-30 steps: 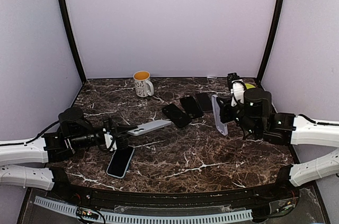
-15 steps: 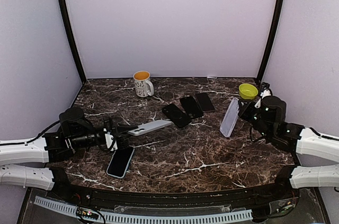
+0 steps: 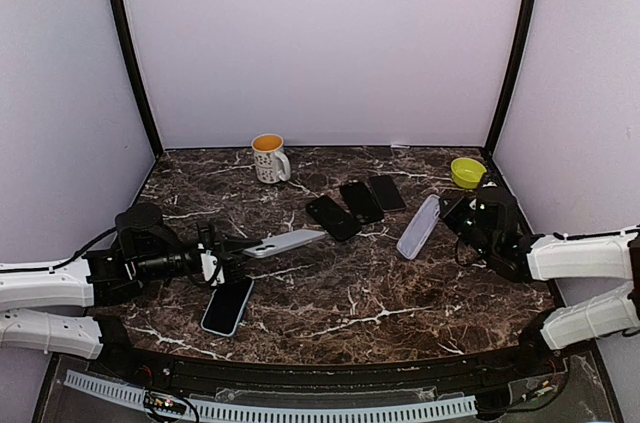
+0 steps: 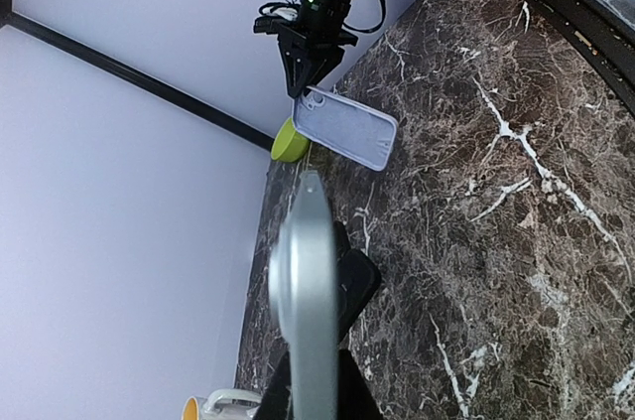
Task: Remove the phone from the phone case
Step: Place the phone case at the center of the board.
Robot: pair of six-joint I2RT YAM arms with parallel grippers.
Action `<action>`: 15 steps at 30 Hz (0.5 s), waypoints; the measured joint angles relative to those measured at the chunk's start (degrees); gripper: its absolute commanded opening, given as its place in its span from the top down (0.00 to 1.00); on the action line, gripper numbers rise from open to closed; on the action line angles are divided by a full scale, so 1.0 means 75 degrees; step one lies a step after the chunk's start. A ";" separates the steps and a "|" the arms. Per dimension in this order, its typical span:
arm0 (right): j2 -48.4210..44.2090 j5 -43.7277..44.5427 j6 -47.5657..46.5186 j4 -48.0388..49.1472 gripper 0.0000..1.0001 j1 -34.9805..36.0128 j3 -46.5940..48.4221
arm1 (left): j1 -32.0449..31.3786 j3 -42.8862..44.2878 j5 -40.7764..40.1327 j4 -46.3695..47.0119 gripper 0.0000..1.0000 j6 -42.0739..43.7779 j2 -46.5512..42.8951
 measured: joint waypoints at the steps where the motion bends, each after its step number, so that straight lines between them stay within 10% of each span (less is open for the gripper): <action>1: 0.0268 -0.0169 0.0082 0.0178 1.00 -0.0064 0.0038 | 0.0000 0.0000 0.0000 0.0000 1.00 0.0000 0.0000; 5: 0.1043 -0.0857 0.0321 0.0784 0.98 -0.0326 0.0117 | 0.0000 0.0003 0.0000 0.0000 1.00 -0.0003 0.0009; 15: 0.0755 -0.1492 0.0061 0.0766 0.46 -0.0924 -0.0262 | 0.0000 0.0003 0.0038 0.0000 1.00 -0.0015 0.0082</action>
